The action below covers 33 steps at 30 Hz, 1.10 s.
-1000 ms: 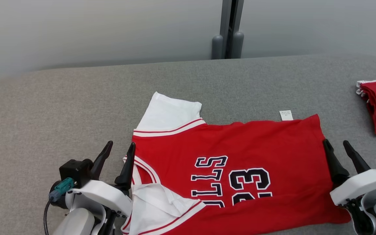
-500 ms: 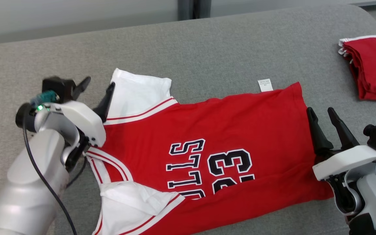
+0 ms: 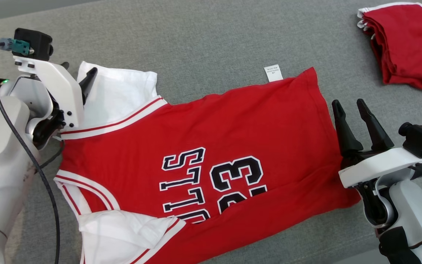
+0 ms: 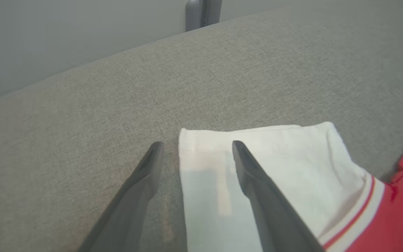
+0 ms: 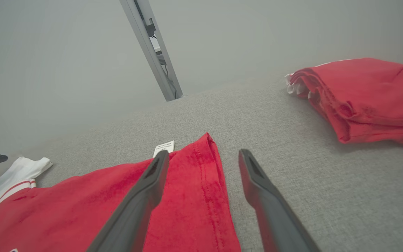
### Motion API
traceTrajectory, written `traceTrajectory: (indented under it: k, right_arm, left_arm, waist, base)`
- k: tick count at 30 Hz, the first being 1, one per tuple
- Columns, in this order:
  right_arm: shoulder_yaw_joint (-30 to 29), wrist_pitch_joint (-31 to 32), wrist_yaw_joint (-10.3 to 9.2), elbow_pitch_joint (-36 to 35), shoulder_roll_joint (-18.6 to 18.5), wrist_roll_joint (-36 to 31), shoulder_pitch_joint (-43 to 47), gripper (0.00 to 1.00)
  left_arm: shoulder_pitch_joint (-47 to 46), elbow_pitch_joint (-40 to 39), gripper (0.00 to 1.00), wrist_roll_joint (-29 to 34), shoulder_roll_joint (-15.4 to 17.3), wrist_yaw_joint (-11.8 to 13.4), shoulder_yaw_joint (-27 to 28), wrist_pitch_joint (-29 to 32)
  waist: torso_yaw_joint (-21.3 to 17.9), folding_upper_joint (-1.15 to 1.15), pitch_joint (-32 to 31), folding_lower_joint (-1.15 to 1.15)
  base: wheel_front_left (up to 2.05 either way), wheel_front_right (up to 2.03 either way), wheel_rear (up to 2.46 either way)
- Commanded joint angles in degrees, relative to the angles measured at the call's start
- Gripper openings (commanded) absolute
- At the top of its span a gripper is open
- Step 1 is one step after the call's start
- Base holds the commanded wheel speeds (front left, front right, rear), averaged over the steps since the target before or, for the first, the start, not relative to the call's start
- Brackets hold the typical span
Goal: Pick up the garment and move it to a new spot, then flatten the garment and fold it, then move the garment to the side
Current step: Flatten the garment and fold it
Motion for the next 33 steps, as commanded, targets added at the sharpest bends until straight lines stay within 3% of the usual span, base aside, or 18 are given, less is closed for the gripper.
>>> traceTrajectory:
  k: [1,20,21,22,23,24,33]
  right_arm:
    - [-0.2,-0.26,0.0,-0.1,0.0,-0.27,-0.47,1.0]
    - [0.66,-0.27,0.0,-0.19,-0.35,-1.09,-1.39,1.0]
    - [0.6,-0.27,0.0,-0.24,-0.37,-1.09,-1.46,1.0]
    - [0.57,-0.27,0.0,-0.25,-0.4,-1.12,-1.51,1.0]
    - [0.58,-0.27,0.0,-0.21,-0.42,-1.13,-1.56,1.0]
    - [0.54,-0.27,0.0,-0.02,-0.5,-1.21,-1.63,1.0]
    - [0.21,-0.27,0.0,1.99,-1.96,-1.49,-3.11,1.0]
  left_arm:
    - [-1.37,0.48,1.0,-0.41,0.7,-0.06,-0.88,0.41]
    - [-6.84,10.53,1.0,-3.55,-0.9,-0.07,-7.66,-1.91]
    - [-6.94,10.84,0.95,-3.81,-1.09,-0.07,-7.91,-1.68]
    - [-7.17,11.06,0.49,-4.11,-1.2,-0.07,-8.11,-1.67]
    - [-7.42,11.24,0.16,-4.39,-1.26,-0.07,-8.28,-1.92]
    - [-7.69,11.39,0.0,-5.01,-1.43,-0.07,-8.7,-2.55]
    - [-6.43,6.82,0.0,-7.49,-1.63,-0.07,-12.47,-6.49]
  waist:
    - [-0.46,0.0,0.53,0.0]
    - [-1.57,0.0,2.66,0.0]
    - [-1.59,0.0,2.78,0.0]
    - [-1.57,0.0,2.88,0.0]
    - [-1.53,0.0,2.98,0.0]
    - [-1.35,0.0,3.13,0.0]
    - [1.45,0.0,2.2,0.0]
  base:
    - [0.0,0.0,0.0]
    - [0.0,0.0,0.0]
    - [0.0,0.0,0.0]
    - [0.0,0.0,0.0]
    - [0.0,0.0,0.0]
    - [0.0,0.0,0.0]
    - [0.0,0.0,0.0]
